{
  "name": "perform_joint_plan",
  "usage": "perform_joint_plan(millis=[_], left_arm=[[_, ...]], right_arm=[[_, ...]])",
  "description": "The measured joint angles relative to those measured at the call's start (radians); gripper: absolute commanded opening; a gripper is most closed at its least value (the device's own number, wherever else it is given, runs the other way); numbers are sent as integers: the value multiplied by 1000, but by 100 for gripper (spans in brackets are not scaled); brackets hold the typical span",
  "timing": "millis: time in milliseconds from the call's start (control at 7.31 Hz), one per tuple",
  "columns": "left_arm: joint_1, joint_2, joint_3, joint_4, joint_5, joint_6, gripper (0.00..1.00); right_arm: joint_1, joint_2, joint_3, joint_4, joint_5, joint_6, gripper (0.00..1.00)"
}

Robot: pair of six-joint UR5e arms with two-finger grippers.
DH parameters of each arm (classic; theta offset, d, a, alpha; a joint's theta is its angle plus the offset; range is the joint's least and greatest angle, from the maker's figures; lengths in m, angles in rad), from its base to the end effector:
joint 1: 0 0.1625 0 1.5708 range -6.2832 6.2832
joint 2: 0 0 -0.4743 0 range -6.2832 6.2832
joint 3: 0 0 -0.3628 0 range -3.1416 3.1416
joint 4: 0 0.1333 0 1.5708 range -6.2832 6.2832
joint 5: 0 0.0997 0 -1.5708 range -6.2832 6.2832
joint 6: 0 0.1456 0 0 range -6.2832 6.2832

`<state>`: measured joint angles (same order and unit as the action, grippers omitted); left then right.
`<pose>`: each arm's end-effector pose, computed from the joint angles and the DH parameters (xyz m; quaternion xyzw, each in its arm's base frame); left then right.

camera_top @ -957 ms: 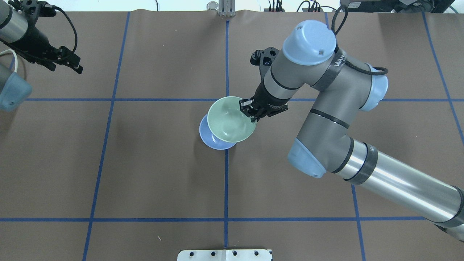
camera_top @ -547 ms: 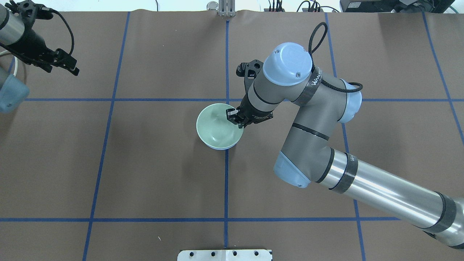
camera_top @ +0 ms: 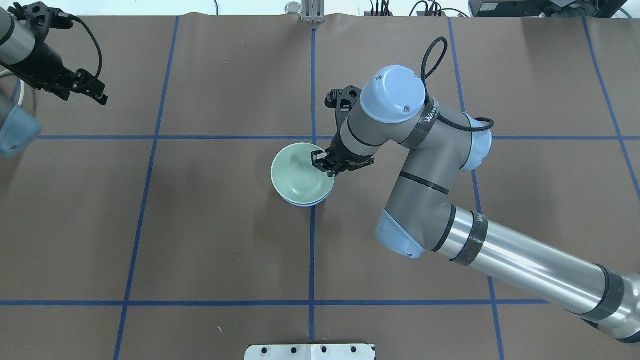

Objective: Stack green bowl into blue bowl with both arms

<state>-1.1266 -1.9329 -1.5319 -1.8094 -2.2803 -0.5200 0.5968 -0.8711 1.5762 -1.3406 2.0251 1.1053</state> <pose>0.2469 -0.6082 0.5312 0.0756 0.4162 0.0621 0.9040 -0.5782 -0.4768 0.2876 0.0491 -0.4805 -0.0442 0.8745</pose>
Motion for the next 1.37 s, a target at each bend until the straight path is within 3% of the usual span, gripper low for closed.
perform_joint_plan(millis=[1368], left_arm=[[3, 0, 1, -2, 1, -3, 98]], right_arm=[[-3, 12, -21, -11, -53, 4, 13]])
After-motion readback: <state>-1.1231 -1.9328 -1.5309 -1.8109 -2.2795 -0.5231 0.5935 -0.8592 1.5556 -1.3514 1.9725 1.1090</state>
